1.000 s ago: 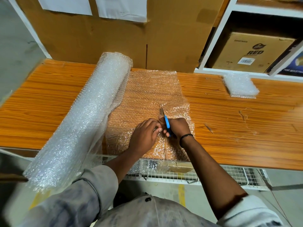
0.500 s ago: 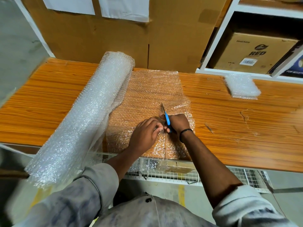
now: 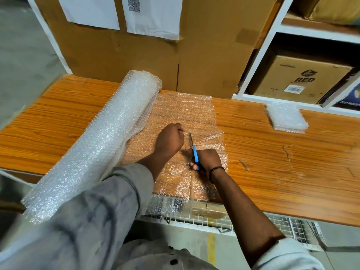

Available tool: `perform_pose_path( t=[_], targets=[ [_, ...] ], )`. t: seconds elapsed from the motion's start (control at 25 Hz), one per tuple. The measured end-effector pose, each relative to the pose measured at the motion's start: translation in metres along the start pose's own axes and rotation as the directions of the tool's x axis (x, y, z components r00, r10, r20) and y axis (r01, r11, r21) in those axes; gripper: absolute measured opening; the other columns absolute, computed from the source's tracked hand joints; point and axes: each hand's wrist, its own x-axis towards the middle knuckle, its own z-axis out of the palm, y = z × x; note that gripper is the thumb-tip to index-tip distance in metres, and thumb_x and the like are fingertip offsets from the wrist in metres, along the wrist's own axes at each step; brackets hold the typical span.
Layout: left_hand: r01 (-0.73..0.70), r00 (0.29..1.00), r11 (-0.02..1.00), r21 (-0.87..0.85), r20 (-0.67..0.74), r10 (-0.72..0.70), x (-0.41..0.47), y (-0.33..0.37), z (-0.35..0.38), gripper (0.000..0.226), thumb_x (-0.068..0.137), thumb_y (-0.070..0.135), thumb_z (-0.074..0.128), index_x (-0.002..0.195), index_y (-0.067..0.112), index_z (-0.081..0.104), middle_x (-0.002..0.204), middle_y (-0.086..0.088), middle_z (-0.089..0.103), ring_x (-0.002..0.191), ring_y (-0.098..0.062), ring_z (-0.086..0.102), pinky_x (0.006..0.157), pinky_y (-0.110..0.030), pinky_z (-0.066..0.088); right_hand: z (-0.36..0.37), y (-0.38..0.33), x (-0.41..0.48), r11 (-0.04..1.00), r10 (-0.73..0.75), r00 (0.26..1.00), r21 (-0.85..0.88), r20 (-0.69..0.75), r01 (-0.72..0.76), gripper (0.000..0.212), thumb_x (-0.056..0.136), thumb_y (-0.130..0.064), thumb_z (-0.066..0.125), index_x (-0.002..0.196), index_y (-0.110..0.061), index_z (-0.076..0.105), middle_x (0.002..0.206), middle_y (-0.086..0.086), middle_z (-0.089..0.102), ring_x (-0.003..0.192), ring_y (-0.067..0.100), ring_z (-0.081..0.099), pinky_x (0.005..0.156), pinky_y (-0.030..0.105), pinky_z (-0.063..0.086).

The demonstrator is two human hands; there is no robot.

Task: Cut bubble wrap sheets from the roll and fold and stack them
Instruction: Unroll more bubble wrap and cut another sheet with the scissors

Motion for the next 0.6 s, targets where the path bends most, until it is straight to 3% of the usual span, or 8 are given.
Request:
perform_pose_path(
  t=[0.12, 0.2, 0.48, 0.6],
  targets=[
    [-0.109, 0.989, 0.971, 0.213, 0.117, 0.085, 0.017, -0.004, 0.01, 0.018, 0.092, 0.027, 0.07, 0.11, 0.027, 0.074, 0.114, 0.003, 0.07, 0.103, -0.02, 0.063, 0.086, -0.037, 0.054, -0.003, -0.003, -0.001, 1.0, -0.014, 1.0, -0.001, 0.016, 0.014, 0.033, 0.092, -0.016, 0.072, 0.092, 0.017, 0.072, 0.064, 0.02, 0.069, 0.034, 0.017, 0.056, 0.034, 0.017, 0.033],
    [-0.186, 0.98, 0.944, 0.272, 0.118, 0.159, 0.02, -0.012, 0.018, 0.015, 0.092, 0.03, 0.071, 0.107, 0.029, 0.073, 0.112, 0.005, 0.068, 0.106, -0.021, 0.059, 0.088, -0.04, 0.051, -0.004, -0.004, 0.0, 0.999, -0.026, 1.0, -0.041, 0.01, 0.027, 0.036, 0.092, -0.019, 0.074, 0.087, 0.016, 0.073, 0.066, 0.022, 0.072, 0.037, 0.018, 0.06, 0.036, 0.018, 0.038],
    [-0.231, 0.971, 0.951, 0.204, -0.018, 0.24, 0.016, -0.041, 0.031, 0.009, 0.097, 0.031, 0.063, 0.102, 0.024, 0.068, 0.107, 0.008, 0.065, 0.101, -0.018, 0.055, 0.085, -0.039, 0.047, 0.001, -0.011, 0.001, 1.0, -0.028, 0.999, 0.005, 0.044, 0.028, 0.044, 0.085, -0.034, 0.079, 0.082, 0.009, 0.076, 0.064, 0.021, 0.072, 0.045, 0.025, 0.059, 0.052, 0.029, 0.051],
    [-0.248, 0.966, 0.952, 0.181, -0.025, 0.257, 0.015, -0.044, 0.031, 0.011, 0.098, 0.034, 0.059, 0.103, 0.028, 0.066, 0.11, 0.011, 0.064, 0.102, -0.016, 0.055, 0.087, -0.039, 0.046, 0.006, -0.016, 0.002, 0.999, -0.029, 0.999, 0.018, 0.027, 0.028, 0.047, 0.086, -0.036, 0.079, 0.084, 0.01, 0.076, 0.062, 0.019, 0.071, 0.042, 0.024, 0.057, 0.049, 0.026, 0.049]
  ],
)
